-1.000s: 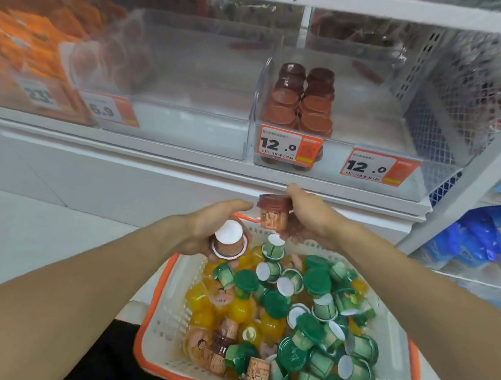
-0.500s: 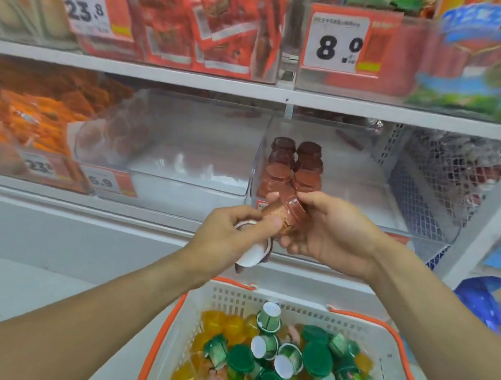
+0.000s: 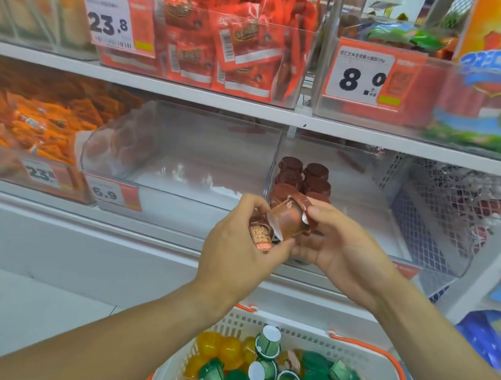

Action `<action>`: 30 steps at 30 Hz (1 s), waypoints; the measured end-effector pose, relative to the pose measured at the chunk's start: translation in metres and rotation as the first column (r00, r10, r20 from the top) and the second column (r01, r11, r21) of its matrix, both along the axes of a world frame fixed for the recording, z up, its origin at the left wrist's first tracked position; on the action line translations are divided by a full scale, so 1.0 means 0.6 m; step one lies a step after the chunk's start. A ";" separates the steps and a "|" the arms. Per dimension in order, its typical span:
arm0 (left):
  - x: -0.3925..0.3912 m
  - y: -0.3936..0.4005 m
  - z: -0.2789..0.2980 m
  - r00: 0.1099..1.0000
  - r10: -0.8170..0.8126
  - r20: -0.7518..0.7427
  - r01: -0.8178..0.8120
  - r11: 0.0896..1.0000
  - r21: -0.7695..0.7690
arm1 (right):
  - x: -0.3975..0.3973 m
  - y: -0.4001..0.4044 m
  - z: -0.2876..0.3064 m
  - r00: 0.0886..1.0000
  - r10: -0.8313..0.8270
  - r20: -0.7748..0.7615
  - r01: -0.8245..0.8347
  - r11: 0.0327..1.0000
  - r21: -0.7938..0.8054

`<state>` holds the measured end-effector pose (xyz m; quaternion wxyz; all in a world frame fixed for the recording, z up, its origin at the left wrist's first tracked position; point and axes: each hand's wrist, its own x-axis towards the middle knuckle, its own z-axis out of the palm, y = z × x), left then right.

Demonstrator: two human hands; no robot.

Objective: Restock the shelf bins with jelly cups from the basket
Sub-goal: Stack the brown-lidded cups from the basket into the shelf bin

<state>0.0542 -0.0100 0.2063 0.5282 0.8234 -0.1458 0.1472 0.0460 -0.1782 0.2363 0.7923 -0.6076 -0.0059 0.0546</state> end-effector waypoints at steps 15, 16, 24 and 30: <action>0.019 -0.019 0.010 0.953 0.021 -0.302 -0.061 0.991 -0.122 | 0.062 -0.020 0.018 0.903 -0.389 0.183 0.422 0.883 -0.204; 0.021 -0.019 0.009 0.941 0.022 -0.337 -0.071 0.988 -0.136 | 0.083 -0.029 0.019 0.885 -0.435 0.165 0.463 0.859 -0.219; 0.026 -0.009 0.002 0.915 -0.016 -0.403 -0.050 0.987 -0.152 | 0.214 -0.065 0.010 0.768 -0.606 0.207 0.641 0.721 -0.264; 0.028 -0.017 0.008 0.846 -0.115 -0.520 -0.044 0.958 -0.283 | 0.231 -0.103 -0.004 0.742 -0.609 0.282 0.664 0.608 -0.435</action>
